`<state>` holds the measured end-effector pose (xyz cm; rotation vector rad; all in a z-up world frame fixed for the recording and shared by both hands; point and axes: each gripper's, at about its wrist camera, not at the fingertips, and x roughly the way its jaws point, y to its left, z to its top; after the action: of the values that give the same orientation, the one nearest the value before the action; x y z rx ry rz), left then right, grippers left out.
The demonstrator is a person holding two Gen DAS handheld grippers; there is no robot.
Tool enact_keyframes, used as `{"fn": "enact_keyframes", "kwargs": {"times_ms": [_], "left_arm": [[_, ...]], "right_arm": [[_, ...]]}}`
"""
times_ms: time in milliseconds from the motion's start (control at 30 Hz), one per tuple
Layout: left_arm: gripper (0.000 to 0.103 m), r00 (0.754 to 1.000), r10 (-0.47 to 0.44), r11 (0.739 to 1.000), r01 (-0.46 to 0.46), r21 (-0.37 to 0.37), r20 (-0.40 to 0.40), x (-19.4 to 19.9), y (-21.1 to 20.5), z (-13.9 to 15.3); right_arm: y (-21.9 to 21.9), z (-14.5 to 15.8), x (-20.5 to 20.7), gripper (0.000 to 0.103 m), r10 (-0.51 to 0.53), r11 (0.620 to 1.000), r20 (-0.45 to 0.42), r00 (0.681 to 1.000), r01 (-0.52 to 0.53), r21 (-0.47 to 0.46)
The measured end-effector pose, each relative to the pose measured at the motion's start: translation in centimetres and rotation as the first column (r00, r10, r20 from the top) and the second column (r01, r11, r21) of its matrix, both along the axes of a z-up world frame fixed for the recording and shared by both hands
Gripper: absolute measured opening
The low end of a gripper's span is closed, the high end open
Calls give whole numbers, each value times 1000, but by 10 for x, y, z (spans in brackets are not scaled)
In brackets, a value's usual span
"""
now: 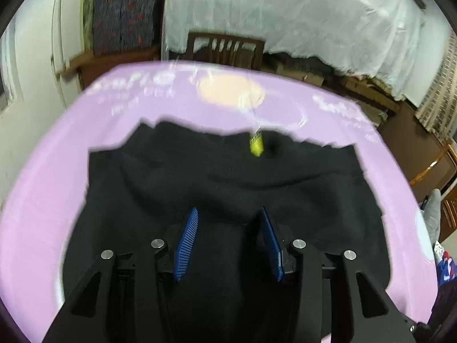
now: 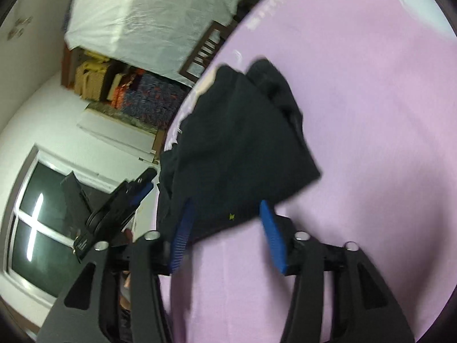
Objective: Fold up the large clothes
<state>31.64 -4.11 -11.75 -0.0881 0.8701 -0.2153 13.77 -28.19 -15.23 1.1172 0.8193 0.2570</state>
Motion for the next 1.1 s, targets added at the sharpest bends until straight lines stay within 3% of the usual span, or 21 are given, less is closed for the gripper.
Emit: {"fn": "enact_keyframes", "kwargs": {"times_ms": [67, 133, 300, 600, 800, 900, 933, 1100], "left_arm": [[46, 1000, -5, 1000, 4, -12, -21, 6, 2, -13], [46, 1000, -11, 1000, 12, 27, -5, 6, -4, -13], [47, 1000, -1, 999, 1, 47, 1, 7, -5, -18], [47, 1000, -7, 999, 7, 50, 4, 9, -7, -19], [47, 1000, -8, 998, 7, 58, 5, 9, -6, -20], [48, 1000, -4, 997, 4, 72, 9, 9, -10, -21], [48, 1000, -3, 997, 3, 78, 11, 8, -11, -21], [48, 1000, -7, 997, 6, 73, 5, 9, -9, -21]], "right_arm": [[11, -8, 3, 53, -6, 1000, -44, 999, 7, 21], [18, -17, 10, 52, -19, 1000, -92, 996, 21, 15], [23, -16, 22, 52, -120, 992, -142, 983, 114, -49], [18, -19, 59, 51, -343, 938, -145, 928, 331, -102], [33, -18, 62, 49, -309, 946, -73, 948, 299, -126], [14, -26, 69, 43, -345, 938, -98, 933, 340, -64], [8, -31, 77, 36, -347, 938, -120, 930, 343, -49], [12, -28, 86, 30, -322, 938, -74, 944, 307, -158]]}}
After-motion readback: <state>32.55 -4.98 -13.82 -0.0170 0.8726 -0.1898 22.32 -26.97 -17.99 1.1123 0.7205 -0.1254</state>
